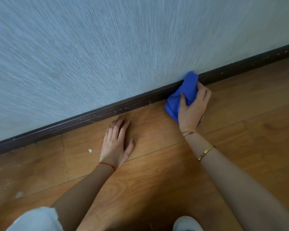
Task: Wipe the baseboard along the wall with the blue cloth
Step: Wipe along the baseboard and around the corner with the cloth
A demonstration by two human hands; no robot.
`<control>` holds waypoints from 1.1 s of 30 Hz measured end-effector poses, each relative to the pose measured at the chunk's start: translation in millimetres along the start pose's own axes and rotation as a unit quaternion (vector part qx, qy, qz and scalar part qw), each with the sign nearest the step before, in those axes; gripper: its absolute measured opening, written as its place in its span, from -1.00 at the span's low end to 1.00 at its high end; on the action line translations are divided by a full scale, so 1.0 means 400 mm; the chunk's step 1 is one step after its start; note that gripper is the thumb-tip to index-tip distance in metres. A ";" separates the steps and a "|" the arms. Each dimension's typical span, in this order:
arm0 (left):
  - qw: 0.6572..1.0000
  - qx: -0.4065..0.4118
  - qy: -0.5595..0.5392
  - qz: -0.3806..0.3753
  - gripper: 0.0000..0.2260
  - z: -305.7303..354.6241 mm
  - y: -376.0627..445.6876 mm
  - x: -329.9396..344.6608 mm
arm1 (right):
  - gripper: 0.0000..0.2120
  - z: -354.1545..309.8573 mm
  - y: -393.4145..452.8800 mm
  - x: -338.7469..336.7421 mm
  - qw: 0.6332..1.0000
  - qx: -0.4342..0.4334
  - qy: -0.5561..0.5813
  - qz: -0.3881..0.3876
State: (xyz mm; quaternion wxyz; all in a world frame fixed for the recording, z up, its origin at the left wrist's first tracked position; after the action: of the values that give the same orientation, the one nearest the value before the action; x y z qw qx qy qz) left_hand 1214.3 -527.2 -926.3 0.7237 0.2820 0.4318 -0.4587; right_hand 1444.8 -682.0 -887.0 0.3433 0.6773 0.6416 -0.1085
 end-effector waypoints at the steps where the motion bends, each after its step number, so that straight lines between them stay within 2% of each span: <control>1: 1.000 0.000 -0.001 0.002 -0.46 0.001 0.000 0.000 | -0.62 -0.011 -0.011 0.006 1.000 -0.007 0.002 -0.010; 5: 1.000 0.006 -0.003 0.004 -0.47 0.003 -0.001 -0.002 | -0.63 -0.053 -0.087 0.038 0.994 -0.073 0.009 -0.078; 8: 1.000 0.002 0.009 -0.004 -0.46 0.005 -0.004 -0.001 | -0.66 -0.050 -0.086 0.036 0.989 -0.105 0.019 -0.100; 10: 1.000 0.001 0.022 -0.012 -0.46 0.007 -0.003 -0.003 | -0.68 -0.027 -0.053 0.017 0.992 -0.090 0.022 -0.087; 14: 0.999 -0.013 0.040 -0.031 -0.45 0.014 0.002 -0.008 | -0.66 0.025 0.022 -0.018 1.000 -0.013 0.011 -0.009; 18: 0.997 -0.037 0.047 -0.054 -0.44 0.034 0.007 -0.015 | -0.69 -0.014 -0.019 0.013 0.999 -0.026 0.015 -0.038; 21: 0.996 -0.018 0.063 -0.063 -0.44 0.060 0.016 -0.037 | -0.68 -0.057 -0.077 0.042 0.995 -0.059 0.021 -0.079; 25: 0.996 -0.017 0.066 -0.061 -0.47 0.094 0.046 -0.050 | -0.69 -0.065 -0.078 0.037 0.994 -0.052 0.034 -0.088; 27: 0.997 -0.025 0.058 -0.052 -0.48 0.108 0.055 -0.037 | -0.67 -0.036 -0.047 0.014 0.996 -0.048 0.034 -0.072; 30: 0.997 -0.009 0.053 -0.052 -0.51 0.119 0.055 -0.002 | -0.63 0.036 0.035 -0.029 1.000 0.003 0.021 0.000; 33: 0.997 -0.004 0.049 -0.053 -0.50 0.131 0.061 0.029 | -0.61 0.062 0.078 -0.043 1.000 0.016 0.002 0.007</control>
State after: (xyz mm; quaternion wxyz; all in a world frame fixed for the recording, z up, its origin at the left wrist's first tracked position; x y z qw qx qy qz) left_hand 1258.1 -563.8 -912.0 0.6776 0.2782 0.4828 -0.4799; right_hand 1478.8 -708.8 -885.1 0.3319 0.6876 0.6354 -0.1154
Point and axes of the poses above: each hand's wrist, its own y-axis towards the middle knuckle, its own x-axis out of the palm, z = x × y, the point moved 3 cm from there along y, towards the middle knuckle, and after that the axes turned 8 degrees about -y, right-handed, at the moved point
